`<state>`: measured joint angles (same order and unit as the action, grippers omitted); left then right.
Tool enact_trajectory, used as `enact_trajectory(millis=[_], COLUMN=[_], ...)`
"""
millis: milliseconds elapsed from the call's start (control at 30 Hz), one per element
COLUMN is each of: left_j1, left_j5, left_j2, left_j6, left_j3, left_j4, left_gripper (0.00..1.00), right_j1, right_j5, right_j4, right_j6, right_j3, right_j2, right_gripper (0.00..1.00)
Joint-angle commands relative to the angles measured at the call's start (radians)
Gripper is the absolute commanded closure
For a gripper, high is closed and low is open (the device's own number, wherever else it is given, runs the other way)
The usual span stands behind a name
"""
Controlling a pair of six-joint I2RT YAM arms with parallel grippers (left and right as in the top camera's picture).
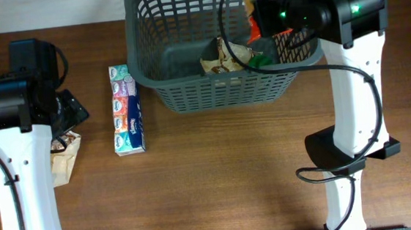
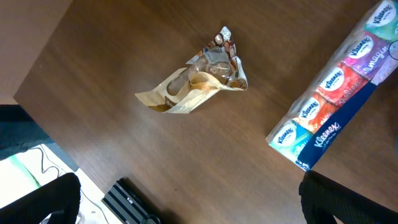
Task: Pack container
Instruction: 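Carry the spaghetti package with the right gripper into the basket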
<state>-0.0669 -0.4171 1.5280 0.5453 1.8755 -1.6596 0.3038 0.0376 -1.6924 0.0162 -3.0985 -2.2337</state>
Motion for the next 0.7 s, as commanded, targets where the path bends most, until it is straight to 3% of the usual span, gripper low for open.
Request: enact_trajectory(millis=[0, 433, 667], left_j1=[-0.006, -0.006, -0.006], left_j5=[0.007, 0.007, 0.006], left_j2=[0.003, 0.003, 0.003], left_j6=[-0.001, -0.001, -0.001], left_j3=[-0.009, -0.009, -0.009], left_j4=[0.01, 0.013, 0.014], left_gripper=[0.0, 0.0, 0.0], right_j1=[-0.016, -0.029, -0.029], right_j5=[-0.062, -0.047, -0.042], right_j4=[-0.001, 0.01, 0.072], right_j6=[-0.097, -0.119, -0.299], right_j3=[-0.009, 0.172, 0.332], right_j2=[0.061, 0.017, 0.016], right_gripper=[0.96, 0.96, 0.96])
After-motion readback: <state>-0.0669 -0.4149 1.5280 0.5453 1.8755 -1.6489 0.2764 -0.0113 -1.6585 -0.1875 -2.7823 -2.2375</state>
